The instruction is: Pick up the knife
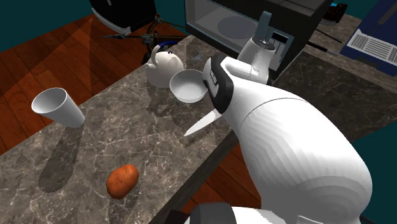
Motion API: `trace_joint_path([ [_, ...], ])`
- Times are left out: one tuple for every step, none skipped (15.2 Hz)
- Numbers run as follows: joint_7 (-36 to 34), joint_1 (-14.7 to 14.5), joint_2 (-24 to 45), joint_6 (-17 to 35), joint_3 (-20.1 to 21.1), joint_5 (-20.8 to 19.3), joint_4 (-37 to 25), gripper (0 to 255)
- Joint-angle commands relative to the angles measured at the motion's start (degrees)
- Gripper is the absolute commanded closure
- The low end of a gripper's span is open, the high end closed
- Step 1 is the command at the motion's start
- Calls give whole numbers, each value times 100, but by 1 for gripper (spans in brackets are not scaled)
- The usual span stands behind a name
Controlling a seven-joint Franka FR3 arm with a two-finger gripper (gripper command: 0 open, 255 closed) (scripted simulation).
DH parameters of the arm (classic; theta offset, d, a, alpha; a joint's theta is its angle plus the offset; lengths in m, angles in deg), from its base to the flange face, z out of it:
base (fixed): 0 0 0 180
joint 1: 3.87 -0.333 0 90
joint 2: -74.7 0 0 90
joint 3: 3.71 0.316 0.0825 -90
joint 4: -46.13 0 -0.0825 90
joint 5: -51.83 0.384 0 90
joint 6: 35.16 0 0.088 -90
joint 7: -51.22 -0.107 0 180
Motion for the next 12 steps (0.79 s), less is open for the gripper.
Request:
trace_joint_path([
  [-22,1,-78,-104,4,1,-26,255],
  [-31,3,-114,-159,6,2,-46,255],
  [-41,5,-152,-212,8,2,-62,255],
  [-51,7,-187,-267,9,2,-83,255],
  [-60,8,-222,-322,11,3,-105,255],
  [-70,10,-255,-378,13,3,-128,255],
  [-80,11,-286,-436,14,3,-157,255],
  [-90,12,-317,-494,16,3,-184,255],
  [-100,14,-349,-550,17,3,-209,255],
  [-111,15,-377,-610,19,3,-242,255],
  [-112,15,-382,-619,19,3,-246,255],
  [-112,15,-382,-619,19,3,-247,255],
])
